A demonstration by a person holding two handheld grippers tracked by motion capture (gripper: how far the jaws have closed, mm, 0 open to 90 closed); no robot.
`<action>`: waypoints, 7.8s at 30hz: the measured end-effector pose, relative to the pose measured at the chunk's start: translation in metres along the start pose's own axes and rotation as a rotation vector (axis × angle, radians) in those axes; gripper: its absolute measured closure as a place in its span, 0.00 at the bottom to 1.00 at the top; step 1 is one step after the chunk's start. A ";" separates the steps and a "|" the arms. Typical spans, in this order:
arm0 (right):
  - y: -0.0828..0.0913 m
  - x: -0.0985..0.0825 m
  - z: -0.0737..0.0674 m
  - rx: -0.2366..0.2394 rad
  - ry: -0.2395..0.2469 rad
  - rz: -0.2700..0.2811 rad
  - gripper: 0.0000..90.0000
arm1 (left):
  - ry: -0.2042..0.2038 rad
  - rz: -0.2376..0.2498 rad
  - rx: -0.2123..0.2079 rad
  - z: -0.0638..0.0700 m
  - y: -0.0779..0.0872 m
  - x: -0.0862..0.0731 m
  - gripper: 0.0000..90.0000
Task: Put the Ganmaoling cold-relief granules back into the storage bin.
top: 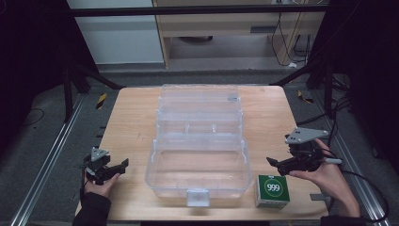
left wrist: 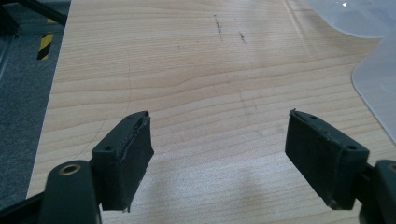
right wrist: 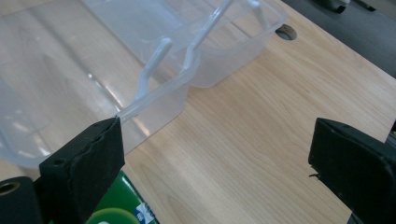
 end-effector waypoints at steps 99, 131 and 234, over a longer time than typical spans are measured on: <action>-0.041 -0.095 -0.065 0.426 0.399 -0.508 0.14 | -0.016 -0.022 -0.005 0.001 -0.003 -0.003 0.25; 0.011 -0.035 -0.062 0.369 0.359 -0.403 0.18 | -0.017 -0.024 -0.005 0.002 -0.003 -0.003 0.25; -0.076 0.042 -0.107 0.429 0.468 -0.351 0.18 | -0.012 -0.021 -0.008 0.000 -0.003 -0.002 0.25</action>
Point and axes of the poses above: each handheld gripper's, and its own axes: y roughly backward along the jaws, x roughly out of its top, z roughly to its right, the point moved 7 cm from there along -y, roughly forward along the jaws, and after that the axes turned 7 degrees about z, right-handed, at the moved point
